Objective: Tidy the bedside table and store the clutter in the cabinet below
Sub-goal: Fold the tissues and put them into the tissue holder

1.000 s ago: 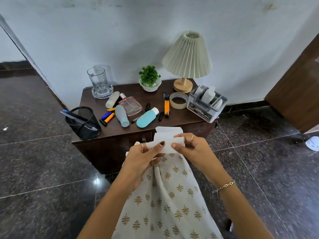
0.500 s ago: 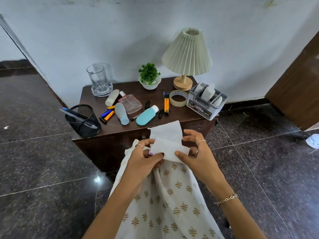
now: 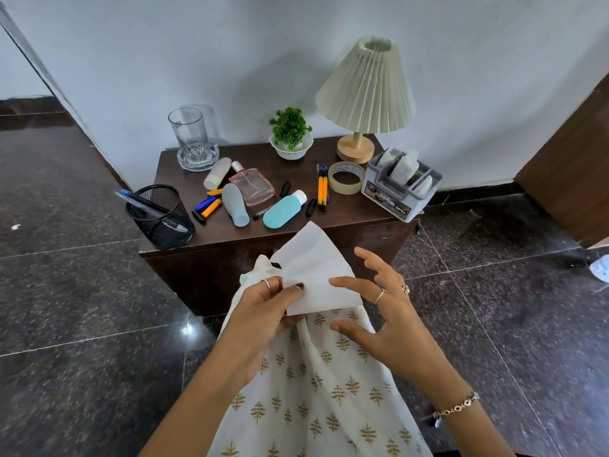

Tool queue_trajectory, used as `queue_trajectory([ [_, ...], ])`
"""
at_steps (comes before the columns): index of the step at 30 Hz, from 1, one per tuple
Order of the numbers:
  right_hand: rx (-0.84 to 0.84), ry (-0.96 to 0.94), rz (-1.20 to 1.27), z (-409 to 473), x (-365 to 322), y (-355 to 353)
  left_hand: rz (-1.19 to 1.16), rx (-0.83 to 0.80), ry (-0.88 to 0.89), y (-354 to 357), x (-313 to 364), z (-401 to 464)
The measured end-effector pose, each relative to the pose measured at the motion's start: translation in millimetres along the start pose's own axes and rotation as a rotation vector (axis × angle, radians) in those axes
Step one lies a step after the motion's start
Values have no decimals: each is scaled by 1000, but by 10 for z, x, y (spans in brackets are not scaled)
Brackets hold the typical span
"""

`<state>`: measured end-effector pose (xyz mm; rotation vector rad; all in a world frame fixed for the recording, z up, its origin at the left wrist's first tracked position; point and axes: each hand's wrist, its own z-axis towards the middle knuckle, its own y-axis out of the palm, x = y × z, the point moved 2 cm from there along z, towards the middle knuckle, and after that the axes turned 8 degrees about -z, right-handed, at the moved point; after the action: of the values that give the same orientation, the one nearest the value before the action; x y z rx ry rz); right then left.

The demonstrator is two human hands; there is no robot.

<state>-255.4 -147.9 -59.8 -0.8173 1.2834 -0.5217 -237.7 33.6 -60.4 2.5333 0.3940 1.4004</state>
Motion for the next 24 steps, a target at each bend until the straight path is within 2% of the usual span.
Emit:
queue_trajectory([
  [6,148,-17,0,-7,45,54,-174,32,-80,13,9,-104],
  [13,112,35,172,-69,6,44,73,-57,-12,-59,-8,-227],
  [17,110,93,173,-109,16,31,95,-137,-32,-97,31,-320],
  [21,112,141,217,-141,12,19,378,-280,-31,-152,40,-351],
  [24,103,161,230,-157,27,30,557,-181,72,-144,25,-313],
])
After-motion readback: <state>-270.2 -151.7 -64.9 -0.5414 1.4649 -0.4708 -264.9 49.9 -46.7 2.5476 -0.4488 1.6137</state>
